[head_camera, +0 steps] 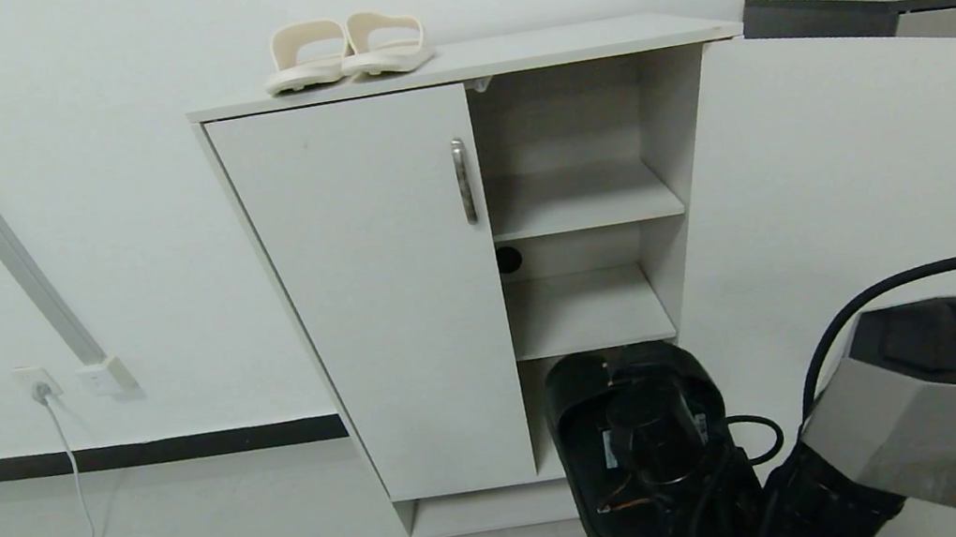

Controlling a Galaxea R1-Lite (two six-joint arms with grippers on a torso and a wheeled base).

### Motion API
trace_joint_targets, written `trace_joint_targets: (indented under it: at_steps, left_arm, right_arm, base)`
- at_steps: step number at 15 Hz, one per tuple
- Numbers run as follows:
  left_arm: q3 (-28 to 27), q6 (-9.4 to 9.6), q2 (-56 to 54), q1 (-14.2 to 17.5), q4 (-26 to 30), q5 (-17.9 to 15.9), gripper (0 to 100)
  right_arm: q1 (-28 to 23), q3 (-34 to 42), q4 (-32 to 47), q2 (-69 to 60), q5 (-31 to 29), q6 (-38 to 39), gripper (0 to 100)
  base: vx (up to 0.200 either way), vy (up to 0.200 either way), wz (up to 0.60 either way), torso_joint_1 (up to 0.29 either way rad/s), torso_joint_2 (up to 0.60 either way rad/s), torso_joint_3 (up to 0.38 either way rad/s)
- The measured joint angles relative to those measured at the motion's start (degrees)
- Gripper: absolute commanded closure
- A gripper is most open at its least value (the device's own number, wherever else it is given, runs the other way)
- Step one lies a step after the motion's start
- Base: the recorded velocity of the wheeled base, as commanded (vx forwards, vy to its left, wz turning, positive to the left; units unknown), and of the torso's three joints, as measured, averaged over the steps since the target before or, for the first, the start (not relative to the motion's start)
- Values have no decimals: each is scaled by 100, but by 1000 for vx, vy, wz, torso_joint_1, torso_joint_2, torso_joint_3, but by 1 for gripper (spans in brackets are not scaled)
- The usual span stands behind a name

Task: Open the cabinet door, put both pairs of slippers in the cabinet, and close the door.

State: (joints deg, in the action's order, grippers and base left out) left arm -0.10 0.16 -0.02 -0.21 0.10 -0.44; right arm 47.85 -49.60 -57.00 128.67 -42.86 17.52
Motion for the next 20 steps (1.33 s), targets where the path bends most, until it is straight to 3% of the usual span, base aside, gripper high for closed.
trace_joint_targets:
  at_steps: [4, 14, 20]
  left_arm:
    - [0, 2, 0, 10, 0, 0, 100]
    - [0, 2, 2, 2, 0, -13, 100]
    - [-1, 5, 2, 2, 1, -18, 100]
  right_arm:
    - [-48, -325, -512, 462, 182, -397, 100]
    - [-174, -627, -523, 823, 158, -452, 100]
    - [-210, -634, -521, 886, 127, -455, 100]
  base:
    - [0, 0, 0, 0, 0, 0]
    - [0, 0, 0, 0, 0, 0]
    - [0, 0, 0, 2, 4, -156]
